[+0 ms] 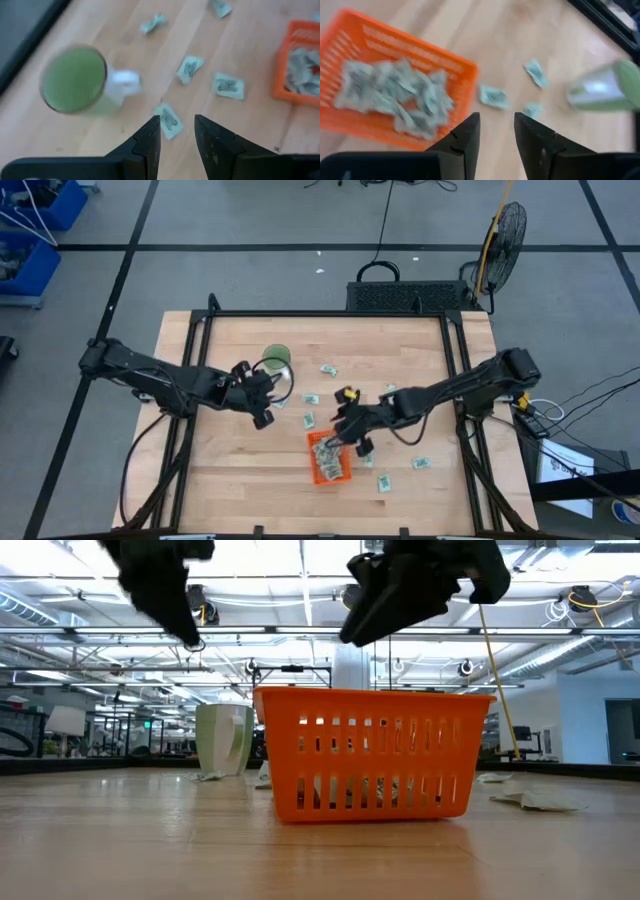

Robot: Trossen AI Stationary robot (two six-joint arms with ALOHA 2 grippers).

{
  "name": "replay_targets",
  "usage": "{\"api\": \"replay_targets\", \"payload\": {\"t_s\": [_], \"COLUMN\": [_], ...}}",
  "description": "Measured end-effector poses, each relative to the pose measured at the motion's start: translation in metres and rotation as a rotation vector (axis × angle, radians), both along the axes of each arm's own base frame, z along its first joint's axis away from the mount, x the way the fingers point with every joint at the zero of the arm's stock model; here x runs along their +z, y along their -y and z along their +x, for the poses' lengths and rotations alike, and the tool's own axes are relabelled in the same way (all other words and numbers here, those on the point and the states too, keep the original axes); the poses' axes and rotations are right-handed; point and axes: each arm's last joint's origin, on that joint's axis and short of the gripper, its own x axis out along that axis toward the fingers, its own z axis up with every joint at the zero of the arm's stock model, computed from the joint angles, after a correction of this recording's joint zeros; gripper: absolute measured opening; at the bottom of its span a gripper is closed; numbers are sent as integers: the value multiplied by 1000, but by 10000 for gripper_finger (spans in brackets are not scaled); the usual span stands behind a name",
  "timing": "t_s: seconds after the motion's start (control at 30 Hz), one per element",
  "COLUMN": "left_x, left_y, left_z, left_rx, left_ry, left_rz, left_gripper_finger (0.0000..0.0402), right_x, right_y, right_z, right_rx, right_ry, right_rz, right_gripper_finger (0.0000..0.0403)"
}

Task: Pick and place Stevia / Truvia into bins
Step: Put the stevia packet into the orange basket

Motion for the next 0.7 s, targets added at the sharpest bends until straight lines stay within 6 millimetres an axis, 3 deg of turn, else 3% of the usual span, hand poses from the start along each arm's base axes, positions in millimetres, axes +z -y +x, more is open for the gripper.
{"api": "replay_targets", "payload": {"t_s": [0.3, 0.7], "left_x": [-74, -124], "left_y": [-3, -12], "left_z": [-1, -25], "left_rx": [153, 260], "left_ry": [170, 207], "left_rz": [-160, -238], "left_gripper_finger": [127, 127], "right_x": [20, 19], "right_y": [31, 49], "right_z": [-18, -18], "right_rx": [-150, -223], "right_ry": [-39, -64], "right_rz": [53, 63], "right_gripper_finger": [116, 116]}}
